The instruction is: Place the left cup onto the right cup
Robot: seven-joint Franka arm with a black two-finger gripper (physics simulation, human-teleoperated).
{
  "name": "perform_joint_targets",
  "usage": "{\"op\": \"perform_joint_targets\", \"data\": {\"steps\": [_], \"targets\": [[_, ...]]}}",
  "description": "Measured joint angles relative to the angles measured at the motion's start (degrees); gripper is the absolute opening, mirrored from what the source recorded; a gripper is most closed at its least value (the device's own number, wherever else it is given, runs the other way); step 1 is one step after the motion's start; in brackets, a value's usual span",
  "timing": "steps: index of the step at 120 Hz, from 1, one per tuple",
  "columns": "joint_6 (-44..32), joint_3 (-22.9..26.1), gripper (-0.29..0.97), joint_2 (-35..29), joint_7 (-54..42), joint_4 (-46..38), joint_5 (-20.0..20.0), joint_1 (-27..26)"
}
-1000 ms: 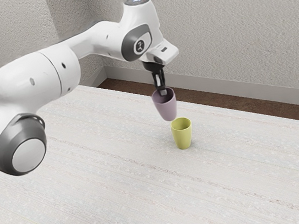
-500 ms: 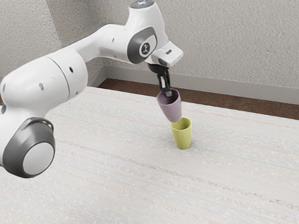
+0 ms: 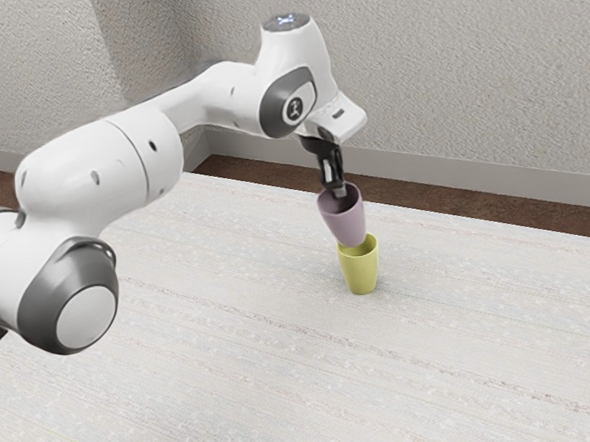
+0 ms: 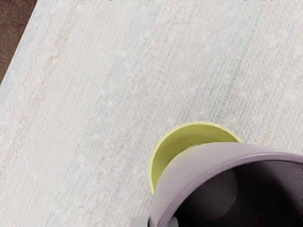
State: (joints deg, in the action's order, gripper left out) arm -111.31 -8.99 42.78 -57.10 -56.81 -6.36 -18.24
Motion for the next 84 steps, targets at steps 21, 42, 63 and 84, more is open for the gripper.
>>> {"op": "perform_joint_targets", "data": {"steps": [21, 42, 63, 84], "targets": [[-1.2, 0.0, -0.11, 1.0, -1.1, 0.8, -0.5, 0.0], [-2.1, 0.0, -0.11, 2.1, -2.1, 1.2, -1.2, 0.1], [-2.4, -0.1, -0.11, 3.1, -2.9, 1.1, -2.1, 0.3], [-2.2, -0.3, -0.11, 3.8, -3.5, 1.1, -2.3, 0.6]]}}
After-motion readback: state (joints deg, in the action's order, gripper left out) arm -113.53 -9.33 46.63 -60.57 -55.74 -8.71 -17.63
